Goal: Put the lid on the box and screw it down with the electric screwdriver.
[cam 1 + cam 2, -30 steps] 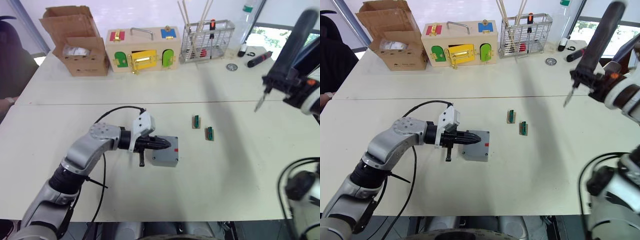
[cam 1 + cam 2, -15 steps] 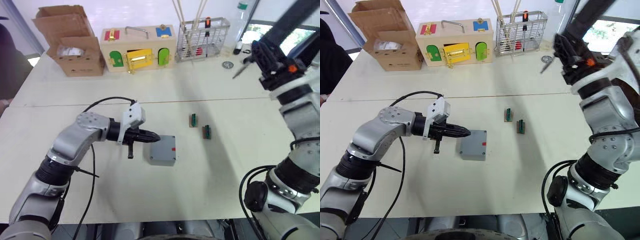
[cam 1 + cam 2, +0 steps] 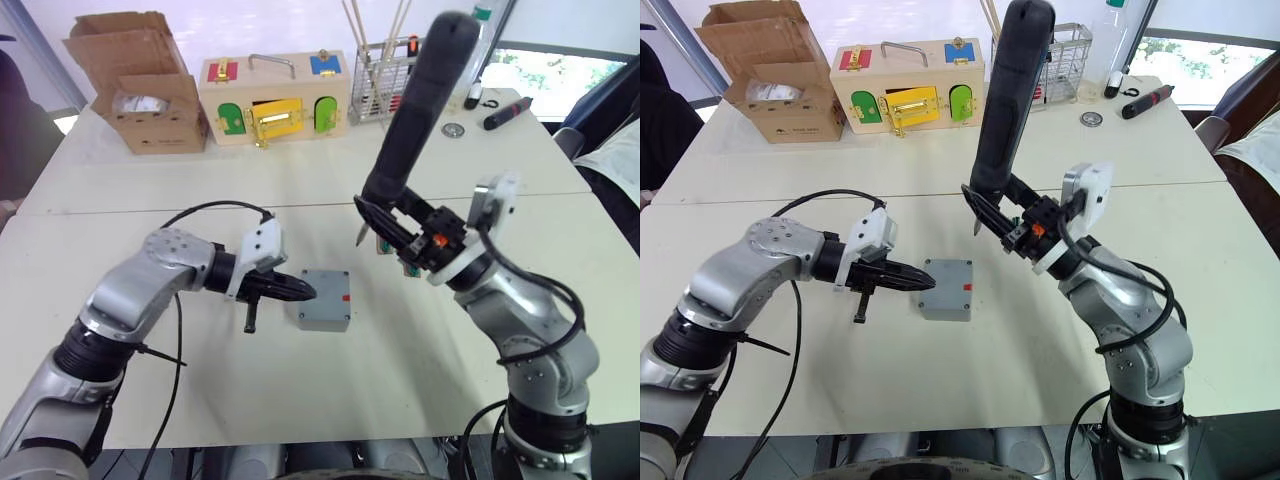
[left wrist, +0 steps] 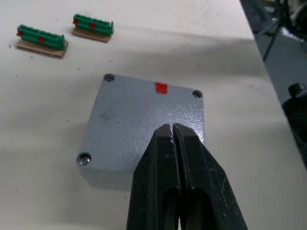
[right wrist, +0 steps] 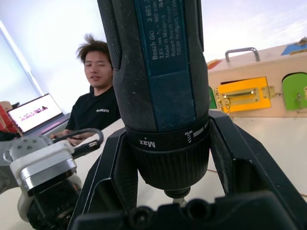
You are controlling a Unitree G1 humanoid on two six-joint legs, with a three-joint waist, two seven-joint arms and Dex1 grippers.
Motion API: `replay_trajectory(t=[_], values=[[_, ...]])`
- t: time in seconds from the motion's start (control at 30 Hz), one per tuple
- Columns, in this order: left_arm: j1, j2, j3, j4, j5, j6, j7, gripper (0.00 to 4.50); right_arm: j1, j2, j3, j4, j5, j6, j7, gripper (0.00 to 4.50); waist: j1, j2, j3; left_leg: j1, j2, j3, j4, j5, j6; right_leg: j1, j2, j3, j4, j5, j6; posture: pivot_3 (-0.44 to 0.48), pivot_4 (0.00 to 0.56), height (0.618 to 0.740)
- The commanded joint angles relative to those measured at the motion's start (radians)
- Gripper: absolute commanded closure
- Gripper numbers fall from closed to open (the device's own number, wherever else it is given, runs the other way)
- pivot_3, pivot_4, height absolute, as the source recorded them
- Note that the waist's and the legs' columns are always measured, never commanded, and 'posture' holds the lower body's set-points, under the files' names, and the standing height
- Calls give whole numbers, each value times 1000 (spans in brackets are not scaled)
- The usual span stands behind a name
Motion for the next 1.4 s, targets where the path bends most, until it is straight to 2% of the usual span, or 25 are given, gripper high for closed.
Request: replay_trajectory(t=[0.03,0.13,0.37,0.6,1.17,1.4], values=[[18,2,-30,10,64,-77,4,4500,30,11,44,-25,-39,-106,32,2750,-2,0,0,0,0,0,0,0,0,0,0,0,0,0,0,0,150,740],[43,8,-55,41,117,-132,6,4500,74,23,112,15,-104,-185,54,2750,-1,0,0,2,0,0,0,0,0,1,0,0,0,0,0,0,150,740],[46,10,-47,67,121,-145,6,4500,107,57,202,132,-211,-339,89,2750,0,0,0,13,0,0,-2,-3,5,11,0,0,0,0,0,0,150,740],[45,25,-47,68,122,-139,-4,4500,106,60,192,177,-233,-399,94,2750,0,0,0,13,0,0,-2,-3,5,12,0,0,0,0,0,0,150,740],[47,10,-67,54,126,-134,-2,4500,138,29,165,153,-230,-392,81,2750,1,0,0,13,0,0,-2,-3,5,12,0,0,0,0,0,0,150,740],[42,8,-65,60,127,-132,-2,4500,153,28,195,179,-258,-415,94,2750,2,0,0,13,0,0,-2,-3,5,12,0,0,0,0,0,0,150,740]])
